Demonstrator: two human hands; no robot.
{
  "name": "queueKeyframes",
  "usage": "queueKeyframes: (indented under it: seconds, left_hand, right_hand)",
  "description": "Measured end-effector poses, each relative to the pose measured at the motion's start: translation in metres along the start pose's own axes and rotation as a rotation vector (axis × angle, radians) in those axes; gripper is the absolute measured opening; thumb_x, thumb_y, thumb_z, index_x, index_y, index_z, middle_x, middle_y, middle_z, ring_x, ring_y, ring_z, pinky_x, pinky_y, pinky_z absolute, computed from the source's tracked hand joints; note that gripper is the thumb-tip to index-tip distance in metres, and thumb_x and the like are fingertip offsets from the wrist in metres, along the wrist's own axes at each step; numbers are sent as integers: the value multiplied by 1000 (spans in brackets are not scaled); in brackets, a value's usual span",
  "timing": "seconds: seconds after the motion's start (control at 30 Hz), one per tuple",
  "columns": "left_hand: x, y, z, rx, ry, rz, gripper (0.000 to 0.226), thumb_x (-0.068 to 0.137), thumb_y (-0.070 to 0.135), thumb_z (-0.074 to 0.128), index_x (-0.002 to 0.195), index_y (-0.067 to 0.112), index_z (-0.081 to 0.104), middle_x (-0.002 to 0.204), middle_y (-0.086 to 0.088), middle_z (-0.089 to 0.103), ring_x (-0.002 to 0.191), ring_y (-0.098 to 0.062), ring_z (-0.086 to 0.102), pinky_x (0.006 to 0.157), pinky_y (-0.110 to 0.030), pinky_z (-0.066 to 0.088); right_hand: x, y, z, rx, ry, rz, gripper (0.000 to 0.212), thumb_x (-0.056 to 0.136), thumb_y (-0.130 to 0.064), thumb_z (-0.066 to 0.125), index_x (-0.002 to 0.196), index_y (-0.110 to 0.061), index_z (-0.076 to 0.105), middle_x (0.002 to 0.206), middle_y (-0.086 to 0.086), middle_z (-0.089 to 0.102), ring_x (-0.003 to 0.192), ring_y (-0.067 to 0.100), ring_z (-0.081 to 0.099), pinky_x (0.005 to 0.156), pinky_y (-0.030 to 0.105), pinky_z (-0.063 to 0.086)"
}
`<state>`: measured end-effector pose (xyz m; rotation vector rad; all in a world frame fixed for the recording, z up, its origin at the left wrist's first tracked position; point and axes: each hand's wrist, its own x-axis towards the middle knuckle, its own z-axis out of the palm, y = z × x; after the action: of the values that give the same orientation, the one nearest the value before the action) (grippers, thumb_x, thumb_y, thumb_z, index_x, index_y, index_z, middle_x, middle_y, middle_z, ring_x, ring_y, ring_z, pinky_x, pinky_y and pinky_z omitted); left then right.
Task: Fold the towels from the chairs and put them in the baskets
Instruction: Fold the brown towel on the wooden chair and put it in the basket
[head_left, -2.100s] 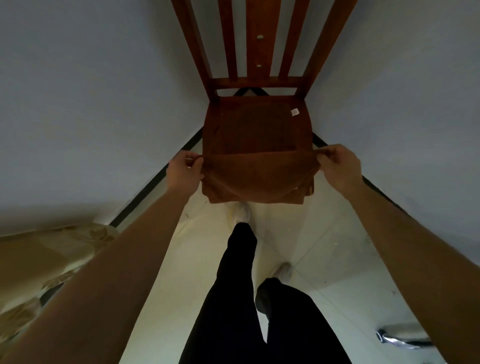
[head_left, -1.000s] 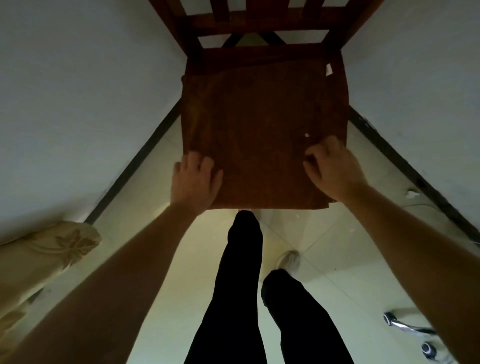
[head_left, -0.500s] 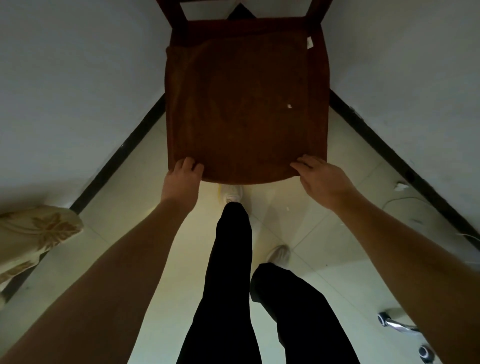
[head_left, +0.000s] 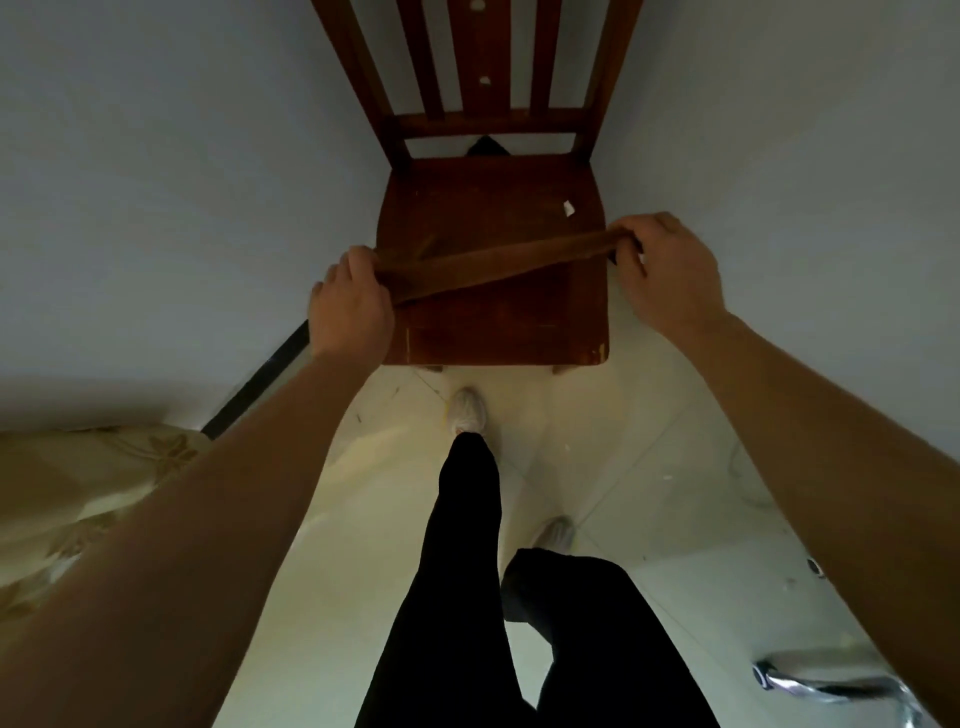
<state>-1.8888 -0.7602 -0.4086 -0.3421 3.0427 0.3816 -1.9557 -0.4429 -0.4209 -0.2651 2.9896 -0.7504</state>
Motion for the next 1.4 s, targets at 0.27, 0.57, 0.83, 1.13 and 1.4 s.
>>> queueKeyframes:
  seconds: [0.27, 0.57, 0.83, 1.13, 1.4]
  left_hand:
    - [1, 20, -98, -168, 258, -1, 20, 95, 18, 37, 107, 9, 50, 60, -2, 52, 53, -27, 55, 56, -43, 52]
    - [82, 7, -84, -286, 53, 36, 35, 103, 48, 35, 101, 17, 51, 59, -5, 57, 50, -21, 56, 50, -35, 48]
    - [216, -26, 29, 48, -143, 21, 68, 102, 59, 20, 71, 8, 55, 68, -8, 56, 68, -30, 60, 69, -41, 53]
    - [209, -53, 83, 183, -105, 116, 62, 104, 54, 23, 57, 17, 38, 52, 0, 38, 49, -22, 43, 53, -30, 32]
    - [91, -63, 126, 229, -381, 243, 53, 101, 57, 21, 65, 23, 41, 56, 6, 40, 46, -11, 41, 51, -23, 32]
  right_hand:
    - [10, -43, -86, 112, 250, 22, 40, 90, -35, 37, 95, -9, 67, 89, 11, 67, 77, 25, 61, 65, 35, 47]
    - [67, -30, -63, 19, 221, 40, 33, 92, -33, 42, 91, -13, 69, 78, 6, 67, 65, 17, 54, 60, 31, 47]
    - [169, 8, 35, -110, -101, 66, 32, 101, -28, 45, 125, -18, 64, 112, 15, 66, 97, 33, 63, 79, 39, 51]
    - [161, 31, 86, -176, -170, 46, 34, 101, -26, 47, 130, -17, 63, 120, 14, 62, 101, 32, 63, 83, 38, 51]
    - [71, 53, 105, -330, -432, -6, 24, 97, -23, 56, 116, -15, 69, 113, 16, 65, 95, 34, 67, 75, 40, 54]
